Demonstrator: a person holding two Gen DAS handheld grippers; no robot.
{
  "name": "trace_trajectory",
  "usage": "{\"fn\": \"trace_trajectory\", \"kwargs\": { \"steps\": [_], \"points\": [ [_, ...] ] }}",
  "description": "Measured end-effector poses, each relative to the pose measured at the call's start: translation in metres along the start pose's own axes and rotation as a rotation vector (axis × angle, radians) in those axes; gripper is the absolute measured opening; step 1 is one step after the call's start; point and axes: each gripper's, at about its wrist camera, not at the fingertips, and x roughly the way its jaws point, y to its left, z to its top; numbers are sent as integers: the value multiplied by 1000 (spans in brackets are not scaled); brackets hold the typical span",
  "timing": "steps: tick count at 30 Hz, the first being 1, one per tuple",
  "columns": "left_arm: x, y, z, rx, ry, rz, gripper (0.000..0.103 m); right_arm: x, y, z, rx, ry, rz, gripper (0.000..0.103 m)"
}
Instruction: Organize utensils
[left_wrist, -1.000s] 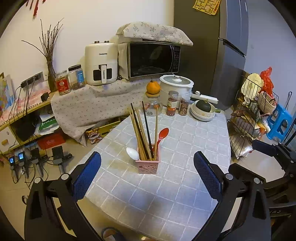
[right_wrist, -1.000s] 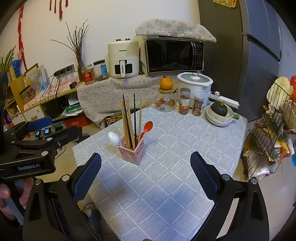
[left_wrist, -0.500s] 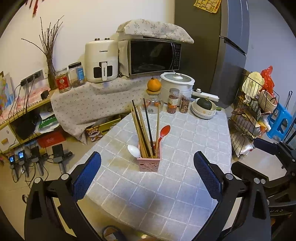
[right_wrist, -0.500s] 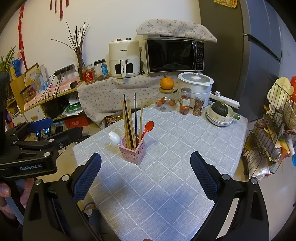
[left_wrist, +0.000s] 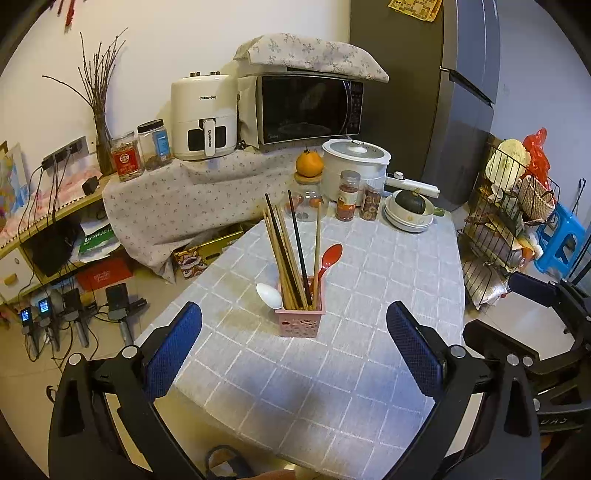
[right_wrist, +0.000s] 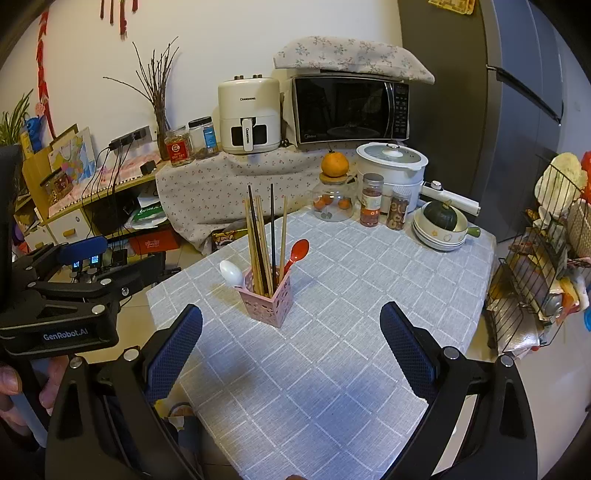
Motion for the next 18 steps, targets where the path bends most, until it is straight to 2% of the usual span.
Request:
{"fn": "trace_trajectory", "kwargs": {
  "steps": [18],
  "points": [
    [1, -3, -3, 7, 13, 9, 96, 1, 3, -2, 2, 4, 3, 94]
  ]
}}
